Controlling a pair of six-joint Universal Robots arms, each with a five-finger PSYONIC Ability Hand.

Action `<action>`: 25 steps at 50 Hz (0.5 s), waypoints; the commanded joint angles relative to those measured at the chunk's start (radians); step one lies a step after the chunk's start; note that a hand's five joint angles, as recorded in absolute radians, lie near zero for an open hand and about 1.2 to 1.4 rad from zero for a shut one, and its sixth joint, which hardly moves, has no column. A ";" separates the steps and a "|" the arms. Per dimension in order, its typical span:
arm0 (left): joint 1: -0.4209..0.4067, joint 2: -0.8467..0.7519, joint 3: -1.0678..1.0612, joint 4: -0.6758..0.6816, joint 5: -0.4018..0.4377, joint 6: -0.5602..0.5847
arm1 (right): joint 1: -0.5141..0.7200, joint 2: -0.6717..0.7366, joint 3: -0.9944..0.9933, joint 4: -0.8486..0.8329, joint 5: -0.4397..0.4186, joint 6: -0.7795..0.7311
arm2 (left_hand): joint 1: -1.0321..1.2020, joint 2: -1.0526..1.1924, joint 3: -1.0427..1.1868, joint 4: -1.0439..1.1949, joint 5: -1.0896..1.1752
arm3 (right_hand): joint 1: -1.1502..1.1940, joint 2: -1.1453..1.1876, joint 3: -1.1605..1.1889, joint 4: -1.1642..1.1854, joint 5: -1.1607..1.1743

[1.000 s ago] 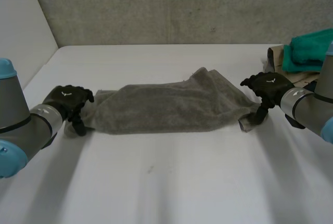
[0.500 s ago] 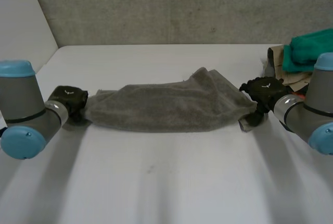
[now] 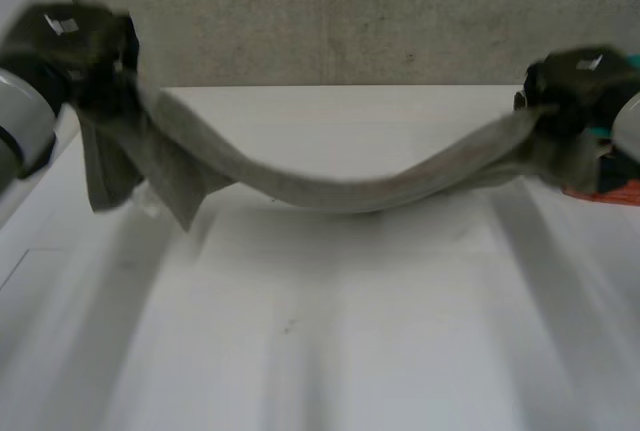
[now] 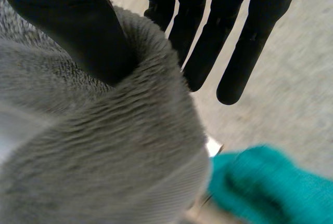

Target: Fold the laundry.

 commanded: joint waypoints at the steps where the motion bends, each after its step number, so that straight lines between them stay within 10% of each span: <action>1: 0.008 -0.114 0.145 -0.043 -0.012 -0.046 | 0.013 0.107 -0.168 0.036 -0.015 0.055 | 0.267 0.199 0.209 0.202 0.241 | 0.270 0.223 0.215 0.204 0.232; 18: 0.002 -0.736 0.463 -0.072 -0.092 0.011 | 0.140 0.556 -0.411 -0.182 0.202 -0.032 | 0.244 0.176 0.186 0.179 0.218 | 0.270 0.223 0.215 0.204 0.232; 21: -0.006 -0.794 0.541 -0.070 -0.098 0.017 | 0.166 0.618 -0.435 -0.285 0.235 -0.044 | -0.225 -0.292 -0.282 -0.290 -0.251 | 0.270 0.223 0.215 0.204 0.232; 24: -0.021 -0.819 0.587 -0.070 -0.105 0.025 | 0.194 0.668 -0.465 -0.345 0.255 -0.090 | -0.955 -1.022 -1.013 -1.020 -0.981 | -0.928 -0.975 -0.983 -0.993 -0.965; 25: -0.024 -0.819 0.592 -0.070 -0.108 0.031 | 0.201 0.674 -0.468 -0.343 0.264 -0.107 | -0.955 -1.022 -1.013 -1.020 -0.981 | -0.952 -0.999 -1.007 -1.018 -0.990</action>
